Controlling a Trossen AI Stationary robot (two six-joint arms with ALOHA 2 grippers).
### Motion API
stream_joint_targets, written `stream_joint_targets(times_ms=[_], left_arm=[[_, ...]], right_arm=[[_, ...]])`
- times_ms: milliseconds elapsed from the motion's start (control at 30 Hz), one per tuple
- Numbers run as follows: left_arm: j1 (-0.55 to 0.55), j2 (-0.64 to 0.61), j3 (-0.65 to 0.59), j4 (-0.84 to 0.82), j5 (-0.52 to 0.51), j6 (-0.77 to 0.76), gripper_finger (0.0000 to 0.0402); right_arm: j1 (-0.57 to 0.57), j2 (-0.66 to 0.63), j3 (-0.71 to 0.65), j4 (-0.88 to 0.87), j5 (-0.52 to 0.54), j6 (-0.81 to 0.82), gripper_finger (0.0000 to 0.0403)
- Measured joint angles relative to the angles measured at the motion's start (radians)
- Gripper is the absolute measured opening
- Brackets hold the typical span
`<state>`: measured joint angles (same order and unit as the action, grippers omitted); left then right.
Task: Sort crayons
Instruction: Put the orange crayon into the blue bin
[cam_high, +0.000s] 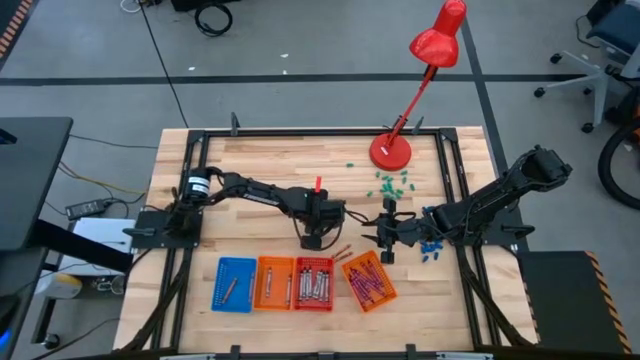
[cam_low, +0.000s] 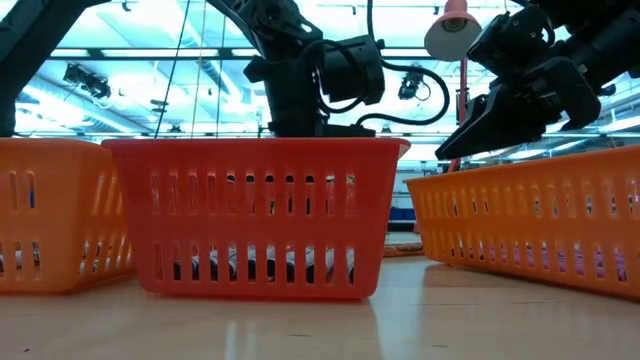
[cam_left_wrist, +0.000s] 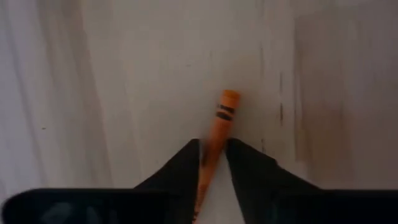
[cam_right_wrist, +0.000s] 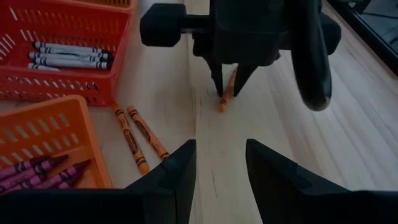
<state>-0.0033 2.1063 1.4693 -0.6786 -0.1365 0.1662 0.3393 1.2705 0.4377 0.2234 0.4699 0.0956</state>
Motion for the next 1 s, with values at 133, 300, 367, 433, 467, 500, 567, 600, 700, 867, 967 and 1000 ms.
stream_joint_targets(times_ms=[133,300,367,433,467,500,567,600,700,867,967,1000], left_arm=[[0.001,0.001,0.000,-0.009,0.036,0.000,0.0046],[0.002,-0.004,0.000,-0.014,0.043,0.002,0.0016],[0.000,-0.007,0.000,-0.015,0.045,0.001,0.0019],[-0.007,-0.023,-0.004,-0.026,0.044,-0.007,0.0020],[-0.012,-0.031,-0.007,-0.045,0.045,-0.015,0.0020],[-0.017,-0.039,-0.008,-0.056,0.051,-0.022,0.0020],[-0.027,-0.061,-0.010,-0.080,0.055,-0.045,0.0020],[-0.033,-0.076,-0.009,-0.089,0.054,-0.060,0.0020],[-0.057,-0.115,-0.007,-0.136,0.041,-0.099,0.0020],[-0.136,-0.188,-0.007,-0.220,-0.049,-0.133,0.0020],[-0.204,-0.227,-0.005,-0.284,-0.058,-0.115,0.0020],[-0.232,-0.236,-0.005,-0.304,-0.061,-0.098,0.0020]], right_arm=[[0.000,0.000,0.000,0.000,0.000,-0.001,0.0144],[0.000,0.000,0.000,-0.002,0.000,-0.001,0.0144],[0.000,0.000,0.000,-0.002,0.000,-0.001,0.0144],[0.000,0.000,0.000,-0.002,0.000,-0.001,0.0144],[0.000,0.000,0.000,-0.002,0.000,-0.001,0.0144],[0.000,0.000,0.000,-0.002,0.000,-0.001,0.0144],[0.000,0.000,0.000,-0.004,0.000,-0.001,0.0144],[0.000,0.000,0.000,-0.004,0.000,-0.001,0.0144],[0.000,0.000,0.000,-0.004,0.000,-0.001,0.0144],[0.000,0.001,0.000,0.000,0.000,-0.001,0.0144],[0.000,0.001,0.000,0.001,0.000,-0.001,0.0144],[0.000,0.001,0.000,0.001,0.000,-0.001,0.0144]])
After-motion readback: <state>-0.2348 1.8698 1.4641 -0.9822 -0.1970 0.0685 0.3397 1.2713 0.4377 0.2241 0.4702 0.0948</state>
